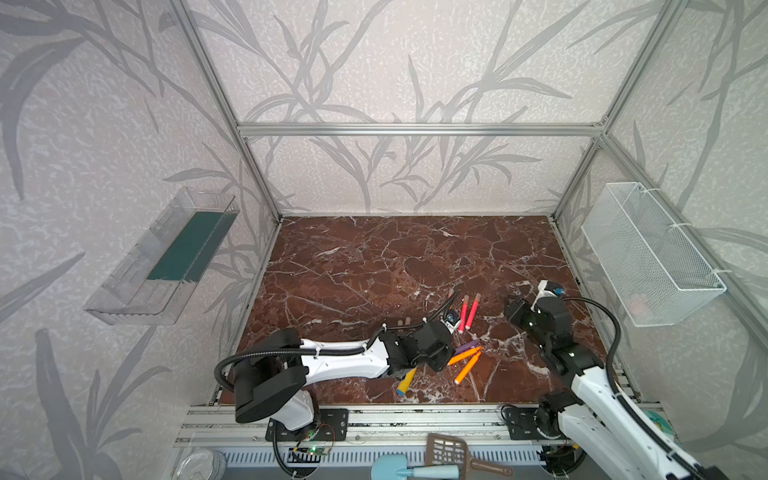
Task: Insert the pens into the pen caps
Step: 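Lower the left gripper over the purple marker and grasp it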
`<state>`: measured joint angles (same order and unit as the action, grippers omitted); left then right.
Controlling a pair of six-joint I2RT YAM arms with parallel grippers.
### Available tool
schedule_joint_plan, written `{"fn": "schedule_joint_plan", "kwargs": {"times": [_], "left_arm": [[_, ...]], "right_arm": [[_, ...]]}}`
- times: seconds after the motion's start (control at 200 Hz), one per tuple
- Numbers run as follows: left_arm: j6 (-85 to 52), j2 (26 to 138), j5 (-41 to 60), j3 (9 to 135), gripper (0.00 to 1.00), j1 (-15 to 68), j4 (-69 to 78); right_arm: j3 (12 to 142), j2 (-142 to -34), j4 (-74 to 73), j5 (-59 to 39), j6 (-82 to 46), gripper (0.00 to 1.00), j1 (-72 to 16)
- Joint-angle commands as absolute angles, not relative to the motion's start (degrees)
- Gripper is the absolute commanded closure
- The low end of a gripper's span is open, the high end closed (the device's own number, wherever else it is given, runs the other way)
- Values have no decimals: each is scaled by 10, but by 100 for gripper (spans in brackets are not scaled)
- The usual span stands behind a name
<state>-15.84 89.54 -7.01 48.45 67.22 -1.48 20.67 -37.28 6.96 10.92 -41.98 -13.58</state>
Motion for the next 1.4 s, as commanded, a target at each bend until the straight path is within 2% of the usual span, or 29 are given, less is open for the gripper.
{"fn": "schedule_joint_plan", "kwargs": {"times": [0.0, 0.16, 0.505, 0.765, 0.885, 1.215, 1.395], "left_arm": [[-145, 927, -57, 520, 41, 676, -45], [-149, 983, -64, 577, 47, 677, -91], [-162, 1073, -118, 661, 57, 678, -158], [-161, 1099, -102, 683, 58, 679, -172], [-159, 1098, -95, 681, 56, 679, -169], [-172, 1111, -118, 690, 55, 679, -187], [-172, 1121, -122, 697, 64, 679, -198]], "right_arm": [[184, -319, 140, 252, -391, 39, -134], [157, -300, 109, 257, -384, 37, -134], [184, -377, 106, 244, -388, 38, -134], [173, -347, 111, 243, -388, 38, -134], [172, -344, 112, 243, -388, 38, -133], [175, -349, 114, 239, -388, 38, -133], [174, -346, 116, 239, -387, 38, -134]]}}
